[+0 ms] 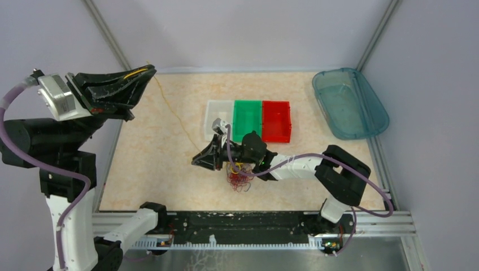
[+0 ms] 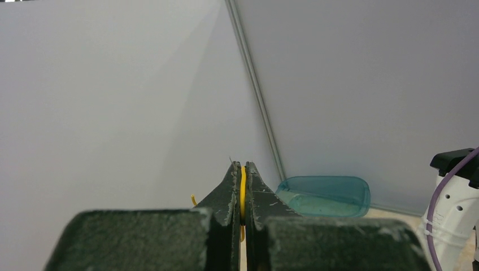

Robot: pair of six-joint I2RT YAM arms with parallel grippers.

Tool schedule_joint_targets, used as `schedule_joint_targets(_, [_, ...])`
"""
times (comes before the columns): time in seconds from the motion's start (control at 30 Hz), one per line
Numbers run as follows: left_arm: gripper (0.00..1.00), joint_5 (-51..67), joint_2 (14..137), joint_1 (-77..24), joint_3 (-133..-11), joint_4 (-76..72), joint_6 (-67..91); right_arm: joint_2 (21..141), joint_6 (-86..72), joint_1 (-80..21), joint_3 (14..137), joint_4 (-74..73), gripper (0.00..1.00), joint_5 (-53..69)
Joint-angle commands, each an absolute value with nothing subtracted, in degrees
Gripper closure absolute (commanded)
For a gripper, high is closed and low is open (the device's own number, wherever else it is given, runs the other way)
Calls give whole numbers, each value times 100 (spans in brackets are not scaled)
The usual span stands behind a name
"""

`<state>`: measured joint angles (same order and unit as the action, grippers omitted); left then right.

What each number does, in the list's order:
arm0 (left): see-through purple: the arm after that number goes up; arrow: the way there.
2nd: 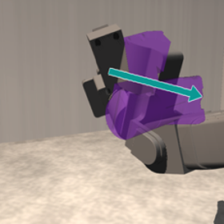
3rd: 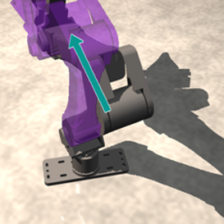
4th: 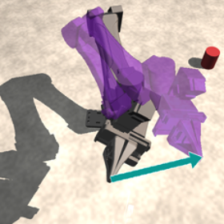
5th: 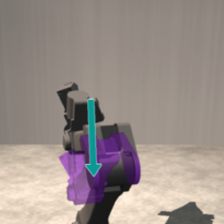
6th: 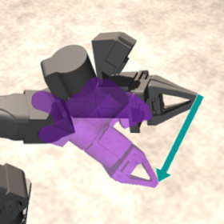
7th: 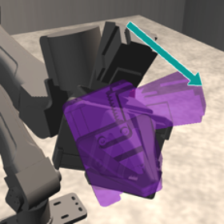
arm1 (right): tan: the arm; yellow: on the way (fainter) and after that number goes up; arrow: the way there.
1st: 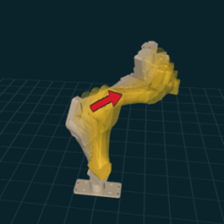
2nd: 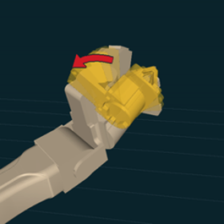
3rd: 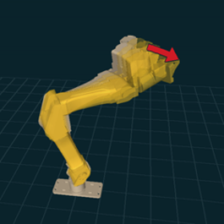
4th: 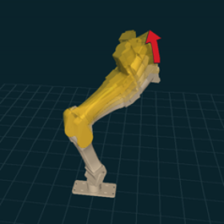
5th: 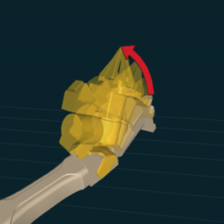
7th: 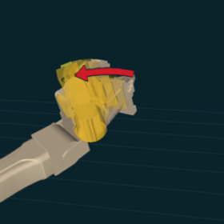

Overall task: Untangle the cables
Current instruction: Untie the cable.

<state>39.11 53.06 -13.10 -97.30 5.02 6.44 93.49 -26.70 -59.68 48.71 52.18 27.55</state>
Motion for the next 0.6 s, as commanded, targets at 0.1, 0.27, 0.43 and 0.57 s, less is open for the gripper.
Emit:
schedule_joint_targets(0.1, [100,3785,5463,-1301,-10389,276,628,9422,-2867,-6108,4541,5945,83,2703])
schedule_joint_targets(0.27, [100,3635,5596,-1293,-10761,107,526,9574,-2892,-6108,4132,6109,85,2556])
schedule_joint_targets(0.43, [100,3528,5772,-1276,-11197,40,432,9730,-3012,-6108,3929,6328,86,2511])
schedule_joint_targets(0.57, [100,3452,5786,-1234,-11346,-64,289,9760,-3040,-6108,3834,6357,86,2475])
